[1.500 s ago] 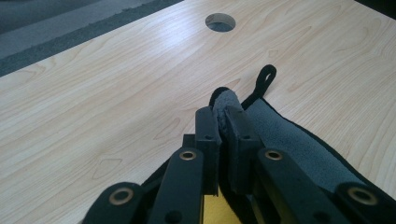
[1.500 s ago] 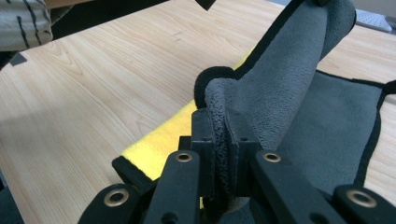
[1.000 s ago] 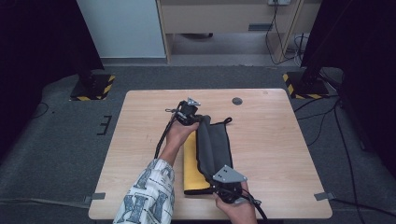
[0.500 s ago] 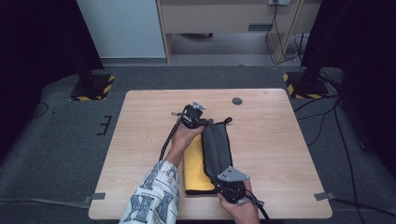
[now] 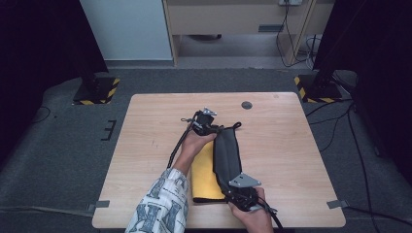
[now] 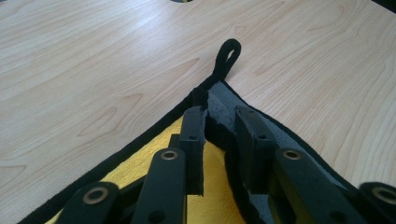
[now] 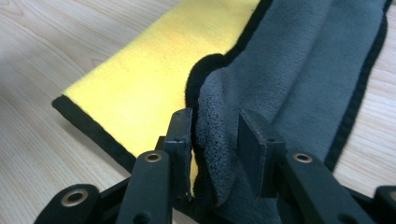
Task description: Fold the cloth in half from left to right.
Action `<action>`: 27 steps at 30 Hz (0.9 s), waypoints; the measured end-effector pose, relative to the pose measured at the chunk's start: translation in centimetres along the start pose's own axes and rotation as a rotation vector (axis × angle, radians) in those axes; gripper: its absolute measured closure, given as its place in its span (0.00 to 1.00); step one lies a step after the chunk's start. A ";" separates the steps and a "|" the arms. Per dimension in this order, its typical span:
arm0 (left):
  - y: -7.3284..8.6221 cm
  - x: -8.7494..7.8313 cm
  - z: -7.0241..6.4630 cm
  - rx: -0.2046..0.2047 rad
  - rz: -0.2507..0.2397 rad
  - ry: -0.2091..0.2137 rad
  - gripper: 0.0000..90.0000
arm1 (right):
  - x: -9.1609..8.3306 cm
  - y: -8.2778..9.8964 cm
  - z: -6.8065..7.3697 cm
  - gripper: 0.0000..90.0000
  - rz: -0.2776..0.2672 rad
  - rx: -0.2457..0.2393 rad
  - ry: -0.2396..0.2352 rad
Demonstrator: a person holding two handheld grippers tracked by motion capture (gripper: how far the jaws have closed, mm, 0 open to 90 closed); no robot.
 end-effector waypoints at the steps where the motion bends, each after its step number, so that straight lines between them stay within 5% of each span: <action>1: 0.0 0.0 -0.1 0.001 0.002 0.003 0.81 | -0.1 0.0 -0.1 0.73 0.002 0.003 0.002; 7: 0.1 0.3 -0.8 -0.006 0.006 0.019 0.80 | -0.7 0.3 -0.8 0.73 0.011 0.005 0.009; 14: 0.0 0.3 -1.3 -0.011 0.015 0.040 0.96 | -1.1 0.7 -1.3 0.84 0.025 0.024 0.009; 20: -0.3 0.4 -1.2 -0.039 -0.002 0.025 0.97 | -1.6 0.9 -1.7 0.87 0.024 0.044 0.010; 27: -0.3 0.7 -2.2 -0.076 -0.016 0.062 0.90 | -2.0 1.3 -1.9 0.81 0.034 0.057 0.014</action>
Point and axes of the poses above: each handheld gripper's, and its own axes: x roughly forward along the jaws, y roughly out of its underside, z roughly to its left, the point moved 10 cm from there along x, roughly forward along the jaws, and after that the axes turned 14 degrees about -z, right-handed, at the moved point
